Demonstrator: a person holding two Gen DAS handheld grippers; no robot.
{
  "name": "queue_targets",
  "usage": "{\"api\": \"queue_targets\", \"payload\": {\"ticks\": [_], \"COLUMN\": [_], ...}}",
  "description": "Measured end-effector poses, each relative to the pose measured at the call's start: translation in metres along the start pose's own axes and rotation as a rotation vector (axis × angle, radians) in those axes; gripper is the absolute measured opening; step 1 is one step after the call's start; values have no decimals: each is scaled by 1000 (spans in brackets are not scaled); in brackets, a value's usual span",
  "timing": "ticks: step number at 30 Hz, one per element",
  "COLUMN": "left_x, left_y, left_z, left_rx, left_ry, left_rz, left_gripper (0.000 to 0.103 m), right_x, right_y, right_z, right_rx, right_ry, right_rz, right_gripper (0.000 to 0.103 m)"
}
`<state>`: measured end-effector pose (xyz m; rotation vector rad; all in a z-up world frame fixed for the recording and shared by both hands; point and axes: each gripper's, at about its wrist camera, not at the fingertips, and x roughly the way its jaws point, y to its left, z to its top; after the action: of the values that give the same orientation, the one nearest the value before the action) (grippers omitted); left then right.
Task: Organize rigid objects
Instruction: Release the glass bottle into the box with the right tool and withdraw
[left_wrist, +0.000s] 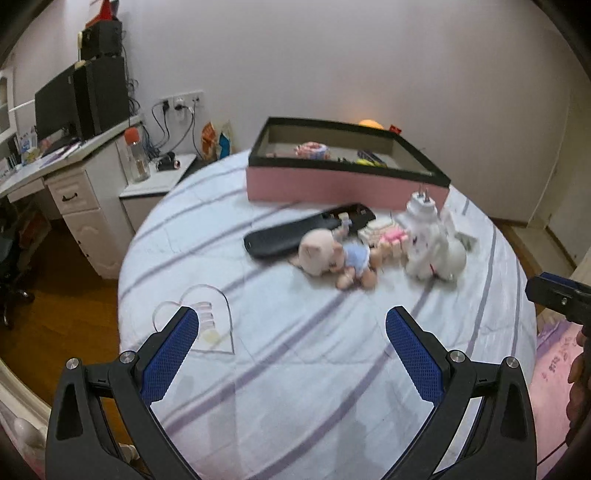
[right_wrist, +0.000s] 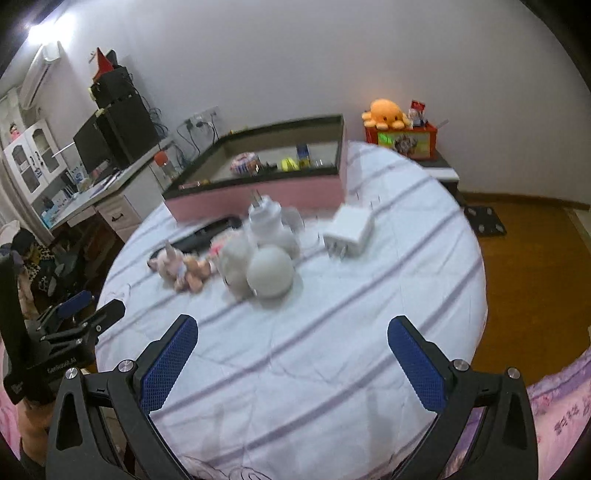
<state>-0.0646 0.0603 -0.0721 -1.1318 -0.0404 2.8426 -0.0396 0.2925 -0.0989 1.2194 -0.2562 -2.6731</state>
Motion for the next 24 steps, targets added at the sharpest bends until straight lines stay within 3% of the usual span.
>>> {"api": "queue_targets", "payload": {"ticks": [17,24], "left_x": [20,46], "left_y": [1,-14], "left_z": [22,30], "left_rx": [-67,-81], "left_ry": [5,55], "left_rz": [-46,-92], "left_gripper": [103,102], "right_x": [3,12], "right_y": [-13,-13], "right_z": [8,13], "right_rx": [13,14], "right_ry": [0,10], "right_rz": [-14,-7], "right_gripper": [103,103]}}
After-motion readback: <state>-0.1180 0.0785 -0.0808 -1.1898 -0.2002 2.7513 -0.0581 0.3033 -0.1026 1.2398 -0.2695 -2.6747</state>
